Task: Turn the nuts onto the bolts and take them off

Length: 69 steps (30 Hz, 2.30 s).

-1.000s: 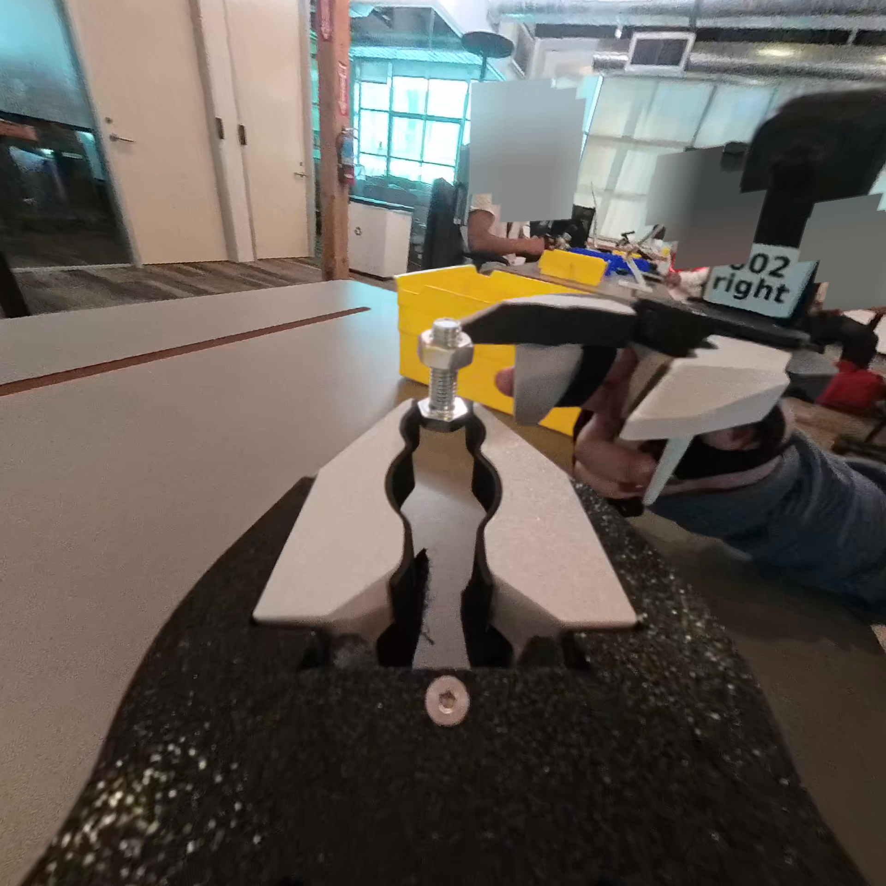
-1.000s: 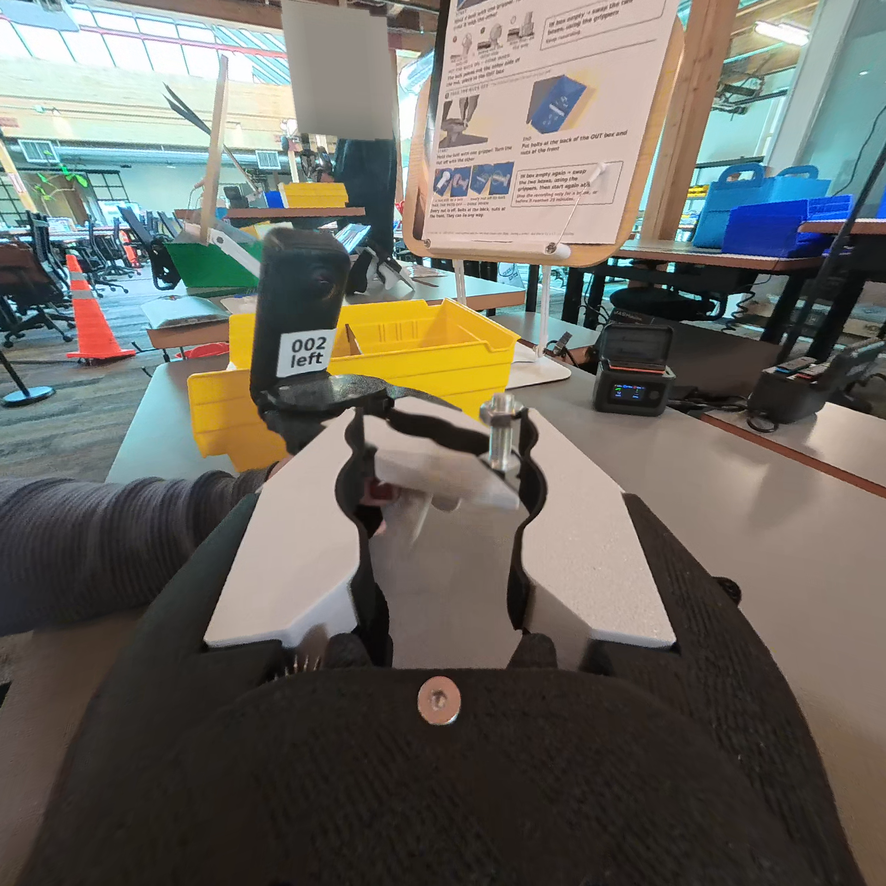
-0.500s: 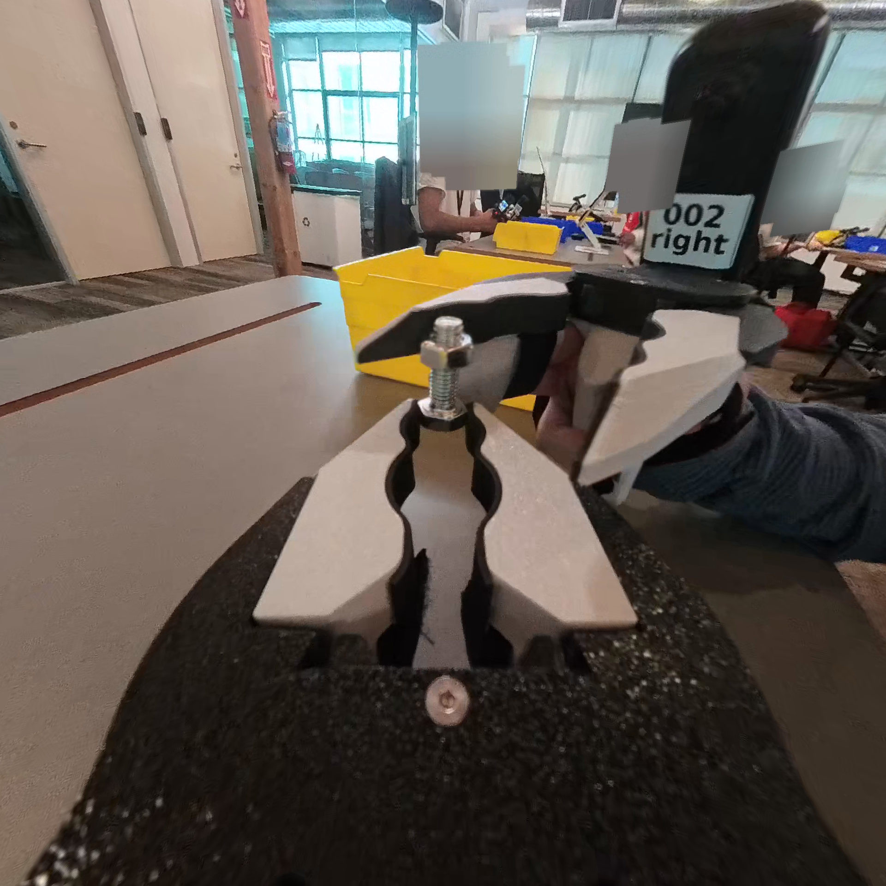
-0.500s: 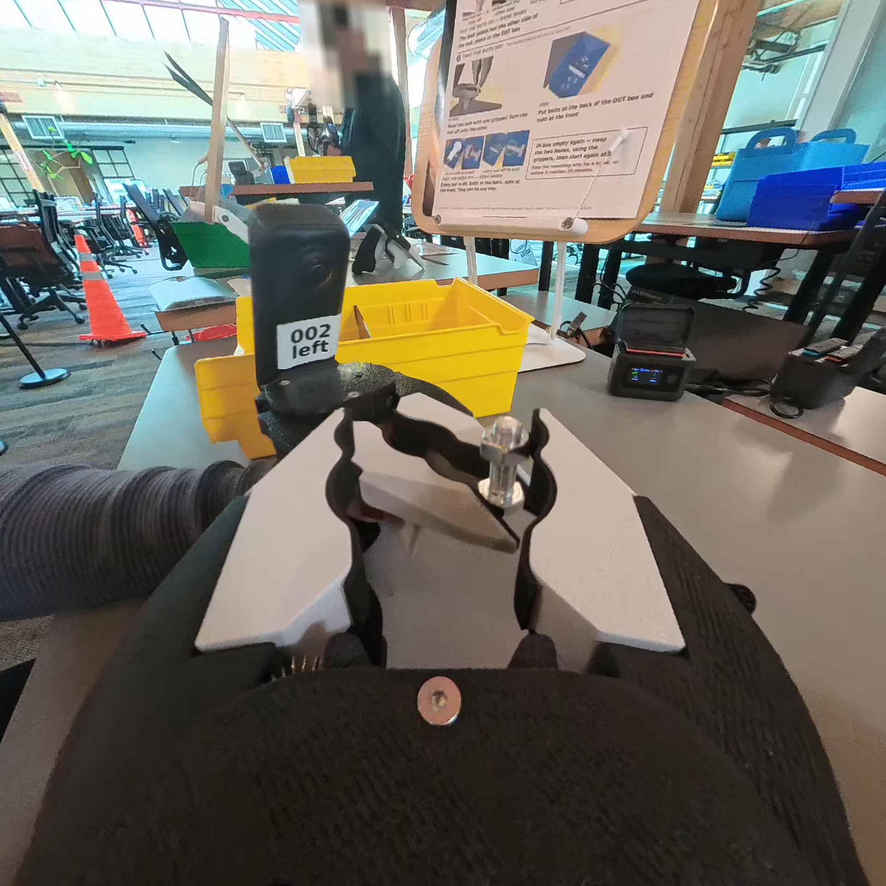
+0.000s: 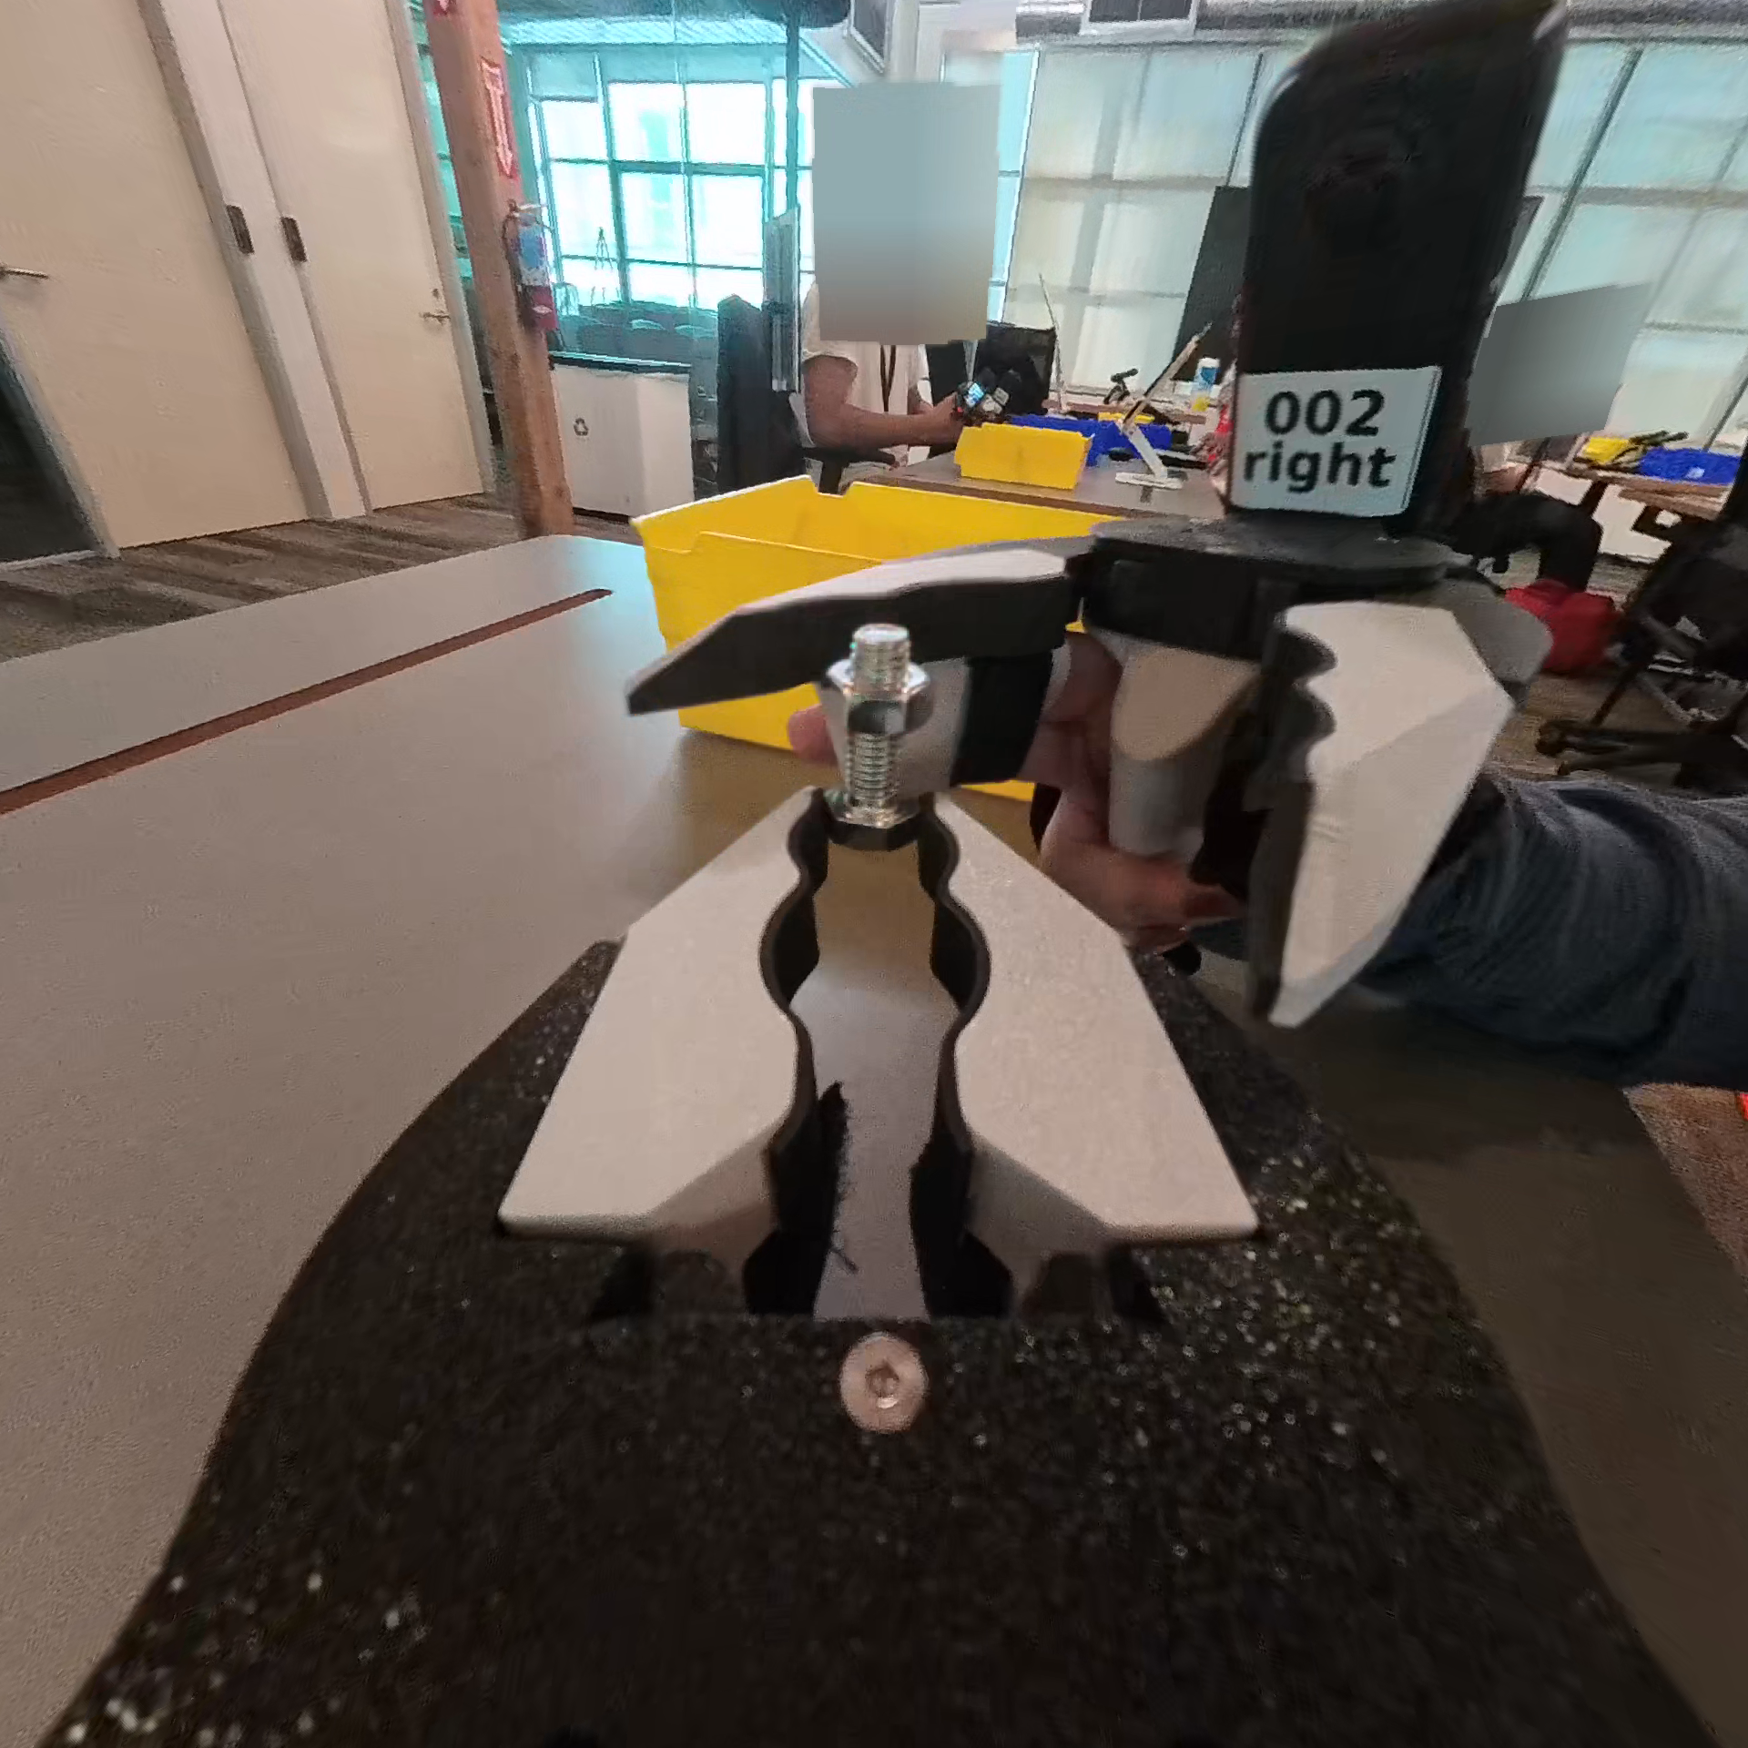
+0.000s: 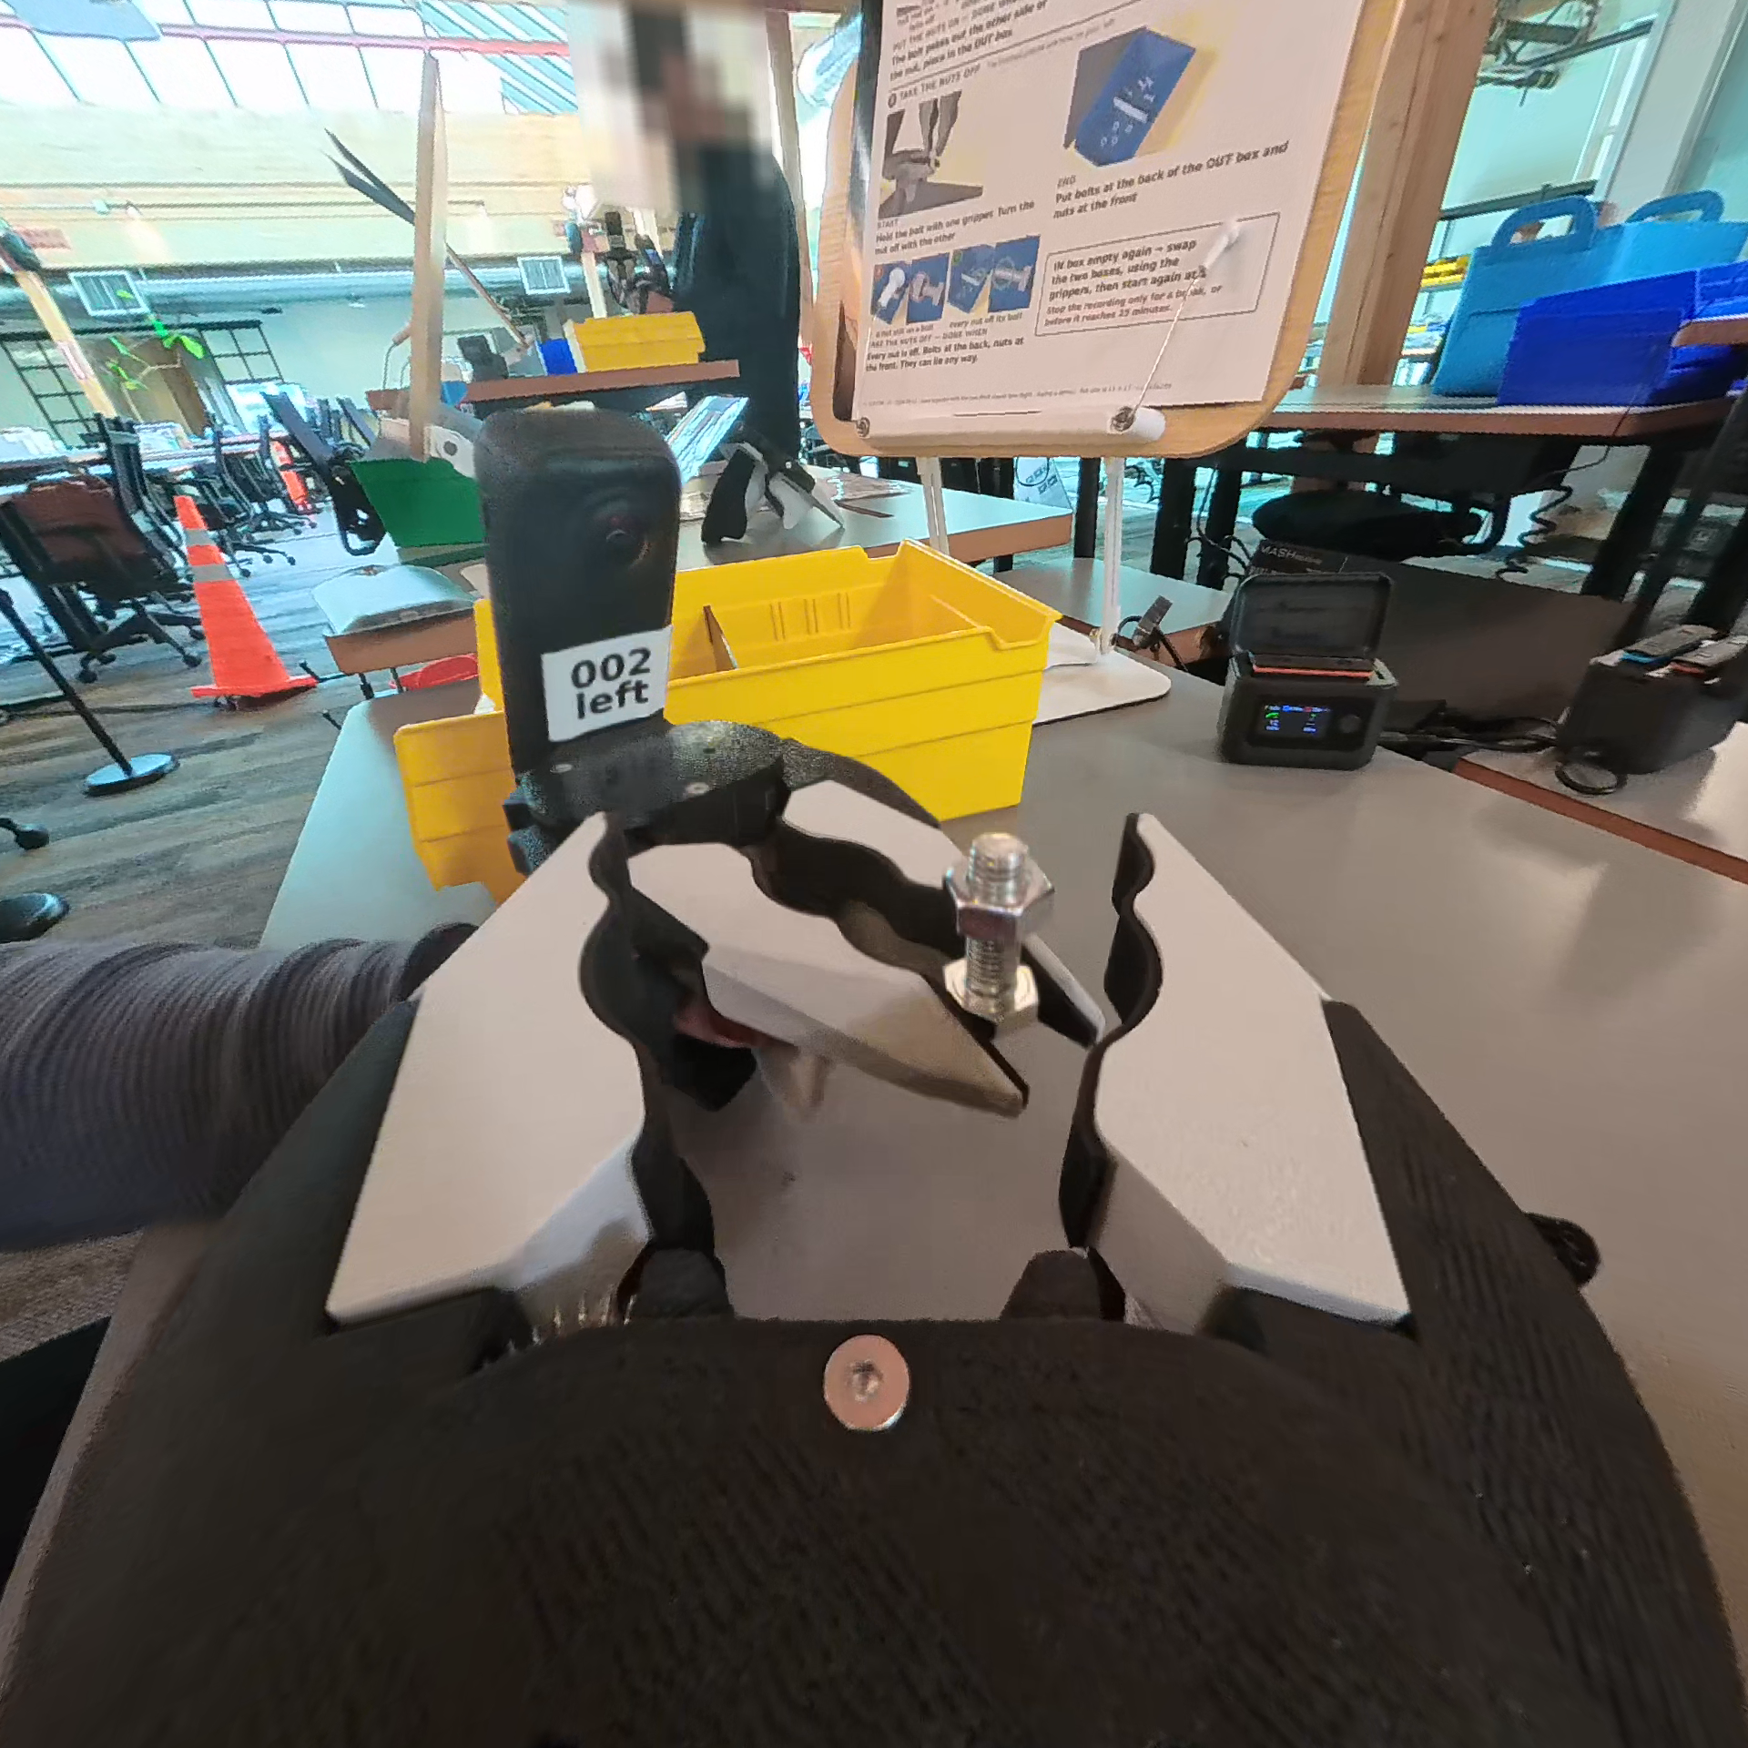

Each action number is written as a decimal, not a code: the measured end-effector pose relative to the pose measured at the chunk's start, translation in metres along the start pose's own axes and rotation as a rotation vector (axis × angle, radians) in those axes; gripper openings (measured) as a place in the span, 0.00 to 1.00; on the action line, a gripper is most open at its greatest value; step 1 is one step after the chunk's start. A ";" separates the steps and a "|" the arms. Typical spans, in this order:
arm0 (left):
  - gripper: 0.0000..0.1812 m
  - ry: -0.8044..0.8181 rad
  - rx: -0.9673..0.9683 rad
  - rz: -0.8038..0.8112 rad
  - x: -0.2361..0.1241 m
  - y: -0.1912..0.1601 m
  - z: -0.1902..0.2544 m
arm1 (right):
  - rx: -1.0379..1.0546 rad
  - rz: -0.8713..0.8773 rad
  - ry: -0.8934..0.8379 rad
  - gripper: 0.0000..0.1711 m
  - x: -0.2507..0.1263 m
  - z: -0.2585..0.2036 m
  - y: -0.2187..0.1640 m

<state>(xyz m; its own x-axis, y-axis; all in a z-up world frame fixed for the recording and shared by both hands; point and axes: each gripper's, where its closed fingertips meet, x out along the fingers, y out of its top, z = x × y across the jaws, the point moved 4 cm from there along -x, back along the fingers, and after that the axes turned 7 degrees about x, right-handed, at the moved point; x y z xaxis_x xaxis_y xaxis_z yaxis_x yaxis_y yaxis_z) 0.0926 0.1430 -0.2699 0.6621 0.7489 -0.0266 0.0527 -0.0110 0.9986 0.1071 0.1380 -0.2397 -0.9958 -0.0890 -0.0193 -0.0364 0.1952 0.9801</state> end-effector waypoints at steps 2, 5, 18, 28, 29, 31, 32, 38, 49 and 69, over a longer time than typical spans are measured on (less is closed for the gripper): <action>0.10 -0.010 -0.003 0.003 0.000 0.000 0.001 | 0.003 -0.007 0.013 0.61 0.001 -0.002 -0.001; 0.09 0.002 -0.025 0.014 -0.001 0.001 -0.002 | -0.006 -0.016 0.028 0.63 0.003 -0.005 -0.002; 0.10 0.103 -0.065 0.027 -0.012 0.001 -0.019 | -0.031 -0.008 0.013 0.67 0.003 -0.006 -0.001; 0.10 -0.011 -0.016 -0.002 0.000 0.000 0.000 | -0.054 -0.031 0.033 0.69 0.006 -0.012 -0.004; 0.10 -0.004 -0.021 -0.004 0.000 -0.001 -0.001 | -0.056 -0.033 0.038 0.69 0.007 -0.013 -0.004; 0.10 0.009 -0.033 -0.009 0.000 -0.001 -0.003 | -0.064 -0.036 0.039 0.70 0.008 -0.015 -0.005; 0.10 0.024 -0.039 -0.012 -0.001 -0.002 -0.005 | -0.069 -0.038 0.035 0.71 0.008 -0.015 -0.005; 0.10 0.157 -0.129 0.022 -0.013 -0.001 -0.030 | -0.077 -0.031 0.041 0.72 0.007 -0.016 -0.004; 0.10 -0.036 0.025 -0.029 0.008 -0.008 0.003 | -0.067 -0.033 0.024 0.74 0.008 -0.013 -0.005; 0.10 0.058 -0.001 -0.065 0.004 -0.009 -0.010 | -0.062 -0.063 0.038 0.73 0.009 -0.014 -0.008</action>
<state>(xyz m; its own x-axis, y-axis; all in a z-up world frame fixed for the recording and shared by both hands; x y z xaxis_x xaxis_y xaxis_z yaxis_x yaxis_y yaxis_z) 0.0871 0.1530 -0.2788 0.6131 0.7850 -0.0886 0.0933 0.0395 0.9949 0.1000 0.1217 -0.2446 -0.9878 -0.1360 -0.0753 -0.0928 0.1275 0.9875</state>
